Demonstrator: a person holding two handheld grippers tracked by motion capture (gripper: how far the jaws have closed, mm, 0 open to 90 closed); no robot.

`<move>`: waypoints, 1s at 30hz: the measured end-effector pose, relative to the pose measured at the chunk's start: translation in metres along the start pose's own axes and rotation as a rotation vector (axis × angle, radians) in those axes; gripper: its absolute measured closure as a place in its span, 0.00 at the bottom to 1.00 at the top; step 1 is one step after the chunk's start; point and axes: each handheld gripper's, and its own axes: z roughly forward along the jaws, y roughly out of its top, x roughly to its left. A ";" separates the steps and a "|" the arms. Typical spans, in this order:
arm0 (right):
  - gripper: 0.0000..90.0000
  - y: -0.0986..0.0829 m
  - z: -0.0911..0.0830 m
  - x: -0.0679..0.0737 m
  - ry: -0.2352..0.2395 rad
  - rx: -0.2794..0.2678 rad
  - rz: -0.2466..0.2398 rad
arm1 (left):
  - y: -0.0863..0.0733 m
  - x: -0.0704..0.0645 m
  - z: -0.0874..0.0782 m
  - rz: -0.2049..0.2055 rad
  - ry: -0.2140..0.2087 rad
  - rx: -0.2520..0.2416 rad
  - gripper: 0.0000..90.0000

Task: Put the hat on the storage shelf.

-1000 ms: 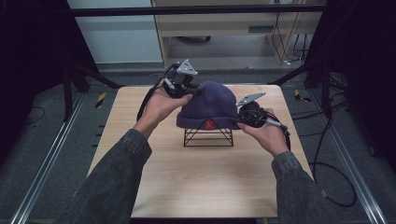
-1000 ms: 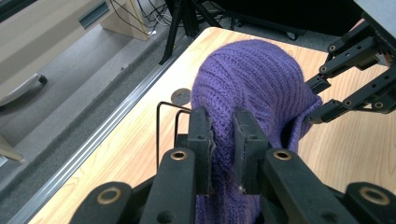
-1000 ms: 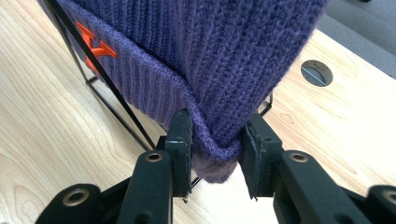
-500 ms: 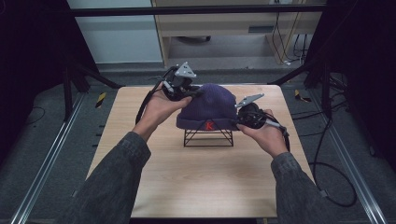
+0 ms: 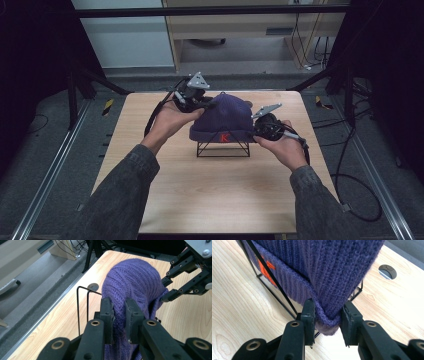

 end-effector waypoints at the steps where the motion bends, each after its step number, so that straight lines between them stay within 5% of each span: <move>1: 0.75 0.000 0.000 0.000 -0.003 0.003 -0.002 | 0.000 -0.001 0.001 0.003 0.000 0.001 0.87; 18: 0.75 -0.013 0.013 0.005 -0.003 0.017 0.023 | -0.009 -0.011 0.008 -0.014 -0.008 0.002 0.86; 30: 0.75 -0.025 0.026 0.002 0.004 0.047 0.036 | -0.032 -0.010 0.022 -0.047 -0.027 0.021 0.86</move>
